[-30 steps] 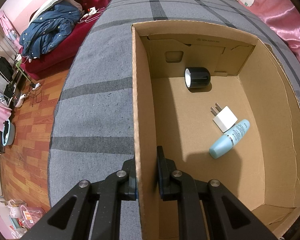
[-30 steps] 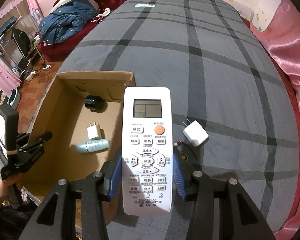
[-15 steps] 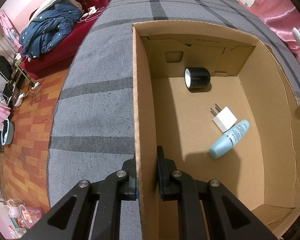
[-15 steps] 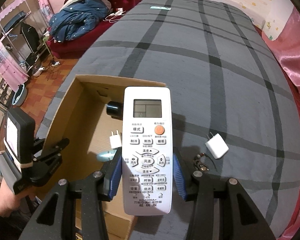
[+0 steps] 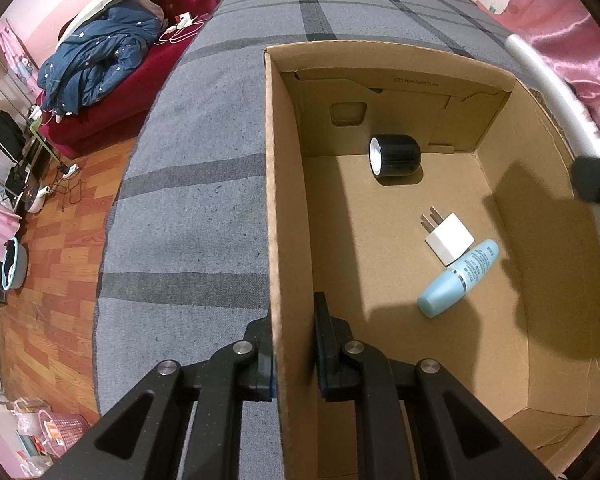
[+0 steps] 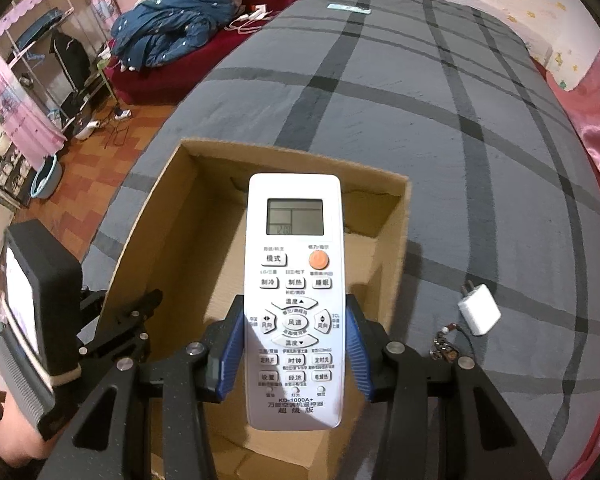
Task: Organize rigid objects
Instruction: 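Lift and carry the white remote with the right gripper into the box, then open the right gripper to drop the remote in the box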
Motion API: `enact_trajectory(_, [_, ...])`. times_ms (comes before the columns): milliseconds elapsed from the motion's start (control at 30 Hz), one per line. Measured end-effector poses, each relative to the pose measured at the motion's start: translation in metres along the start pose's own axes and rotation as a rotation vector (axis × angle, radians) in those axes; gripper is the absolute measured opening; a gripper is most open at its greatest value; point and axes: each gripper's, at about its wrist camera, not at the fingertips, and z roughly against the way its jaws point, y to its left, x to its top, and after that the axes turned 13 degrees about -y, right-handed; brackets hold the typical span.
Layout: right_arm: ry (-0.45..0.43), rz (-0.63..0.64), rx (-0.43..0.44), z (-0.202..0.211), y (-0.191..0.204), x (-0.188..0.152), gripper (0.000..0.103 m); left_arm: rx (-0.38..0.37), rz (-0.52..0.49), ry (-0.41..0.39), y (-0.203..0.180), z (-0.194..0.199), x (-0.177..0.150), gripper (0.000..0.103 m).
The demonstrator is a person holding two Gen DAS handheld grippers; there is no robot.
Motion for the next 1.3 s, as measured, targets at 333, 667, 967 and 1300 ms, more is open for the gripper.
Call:
enact_trajectory(333, [0.048,0.001,0.017,-0.04,0.024,-0.007,0.049,-0.003,0.004,-0.001,0.0,0.0,-0.001,0.014])
enact_trajectory(667, [0.099,-0.036,0.016,-0.075,0.031,-0.017,0.049,-0.001,0.001,-0.002,0.0,0.0,0.0,0.014])
enact_trajectory(967, [0.133,-0.054,0.029,-0.093,0.031,-0.022,0.05,0.0,-0.003,-0.003,0.0,0.0,0.0,0.014])
enact_trajectory(1300, [0.145,-0.05,0.05,-0.099,0.029,-0.019,0.05,-0.003,0.0,-0.005,0.001,-0.001,-0.001,0.014])
